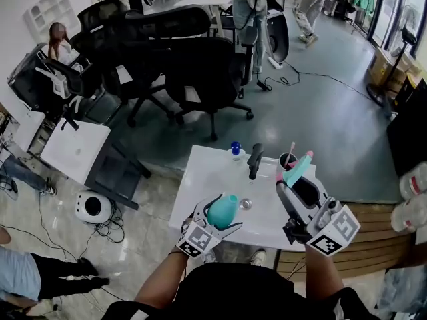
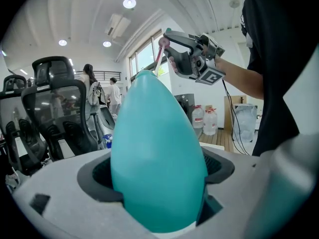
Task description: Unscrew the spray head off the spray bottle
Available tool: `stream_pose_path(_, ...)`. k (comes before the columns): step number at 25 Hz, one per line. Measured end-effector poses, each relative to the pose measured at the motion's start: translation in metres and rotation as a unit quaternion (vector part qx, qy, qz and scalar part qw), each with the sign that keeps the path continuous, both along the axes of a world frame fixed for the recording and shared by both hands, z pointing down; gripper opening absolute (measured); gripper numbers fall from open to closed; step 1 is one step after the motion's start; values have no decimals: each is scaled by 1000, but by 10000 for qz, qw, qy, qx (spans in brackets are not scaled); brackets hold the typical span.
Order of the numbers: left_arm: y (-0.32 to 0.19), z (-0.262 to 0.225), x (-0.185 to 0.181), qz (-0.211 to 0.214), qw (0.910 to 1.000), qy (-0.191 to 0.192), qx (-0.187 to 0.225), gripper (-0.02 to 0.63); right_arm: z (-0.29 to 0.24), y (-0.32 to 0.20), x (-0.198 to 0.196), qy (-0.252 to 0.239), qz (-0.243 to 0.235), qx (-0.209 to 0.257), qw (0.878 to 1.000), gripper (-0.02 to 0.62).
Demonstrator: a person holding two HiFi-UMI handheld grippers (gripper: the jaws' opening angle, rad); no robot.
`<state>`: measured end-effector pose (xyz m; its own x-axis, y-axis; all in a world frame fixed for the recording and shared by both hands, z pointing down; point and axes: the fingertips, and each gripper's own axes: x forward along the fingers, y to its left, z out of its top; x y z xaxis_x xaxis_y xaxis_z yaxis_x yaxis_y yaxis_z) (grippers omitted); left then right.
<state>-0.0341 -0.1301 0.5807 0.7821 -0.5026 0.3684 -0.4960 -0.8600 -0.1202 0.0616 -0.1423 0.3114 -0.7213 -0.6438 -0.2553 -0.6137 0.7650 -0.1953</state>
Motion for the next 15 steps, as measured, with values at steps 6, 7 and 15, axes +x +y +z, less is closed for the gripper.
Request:
stream_pose_path(6, -10, -9, -11, -159, 9998, 31, 106, 472, 1, -5, 16, 336, 459, 171, 9982, 140)
stream_pose_path(7, -12, -12, -12, -197, 9997, 52, 129, 472, 4, -6, 17, 413, 514, 167, 9977, 140)
stream_pose_path(15, -32, -41, -25, -658, 9970, 255, 331, 472, 65, -13, 3, 1194, 744, -84, 9900, 140)
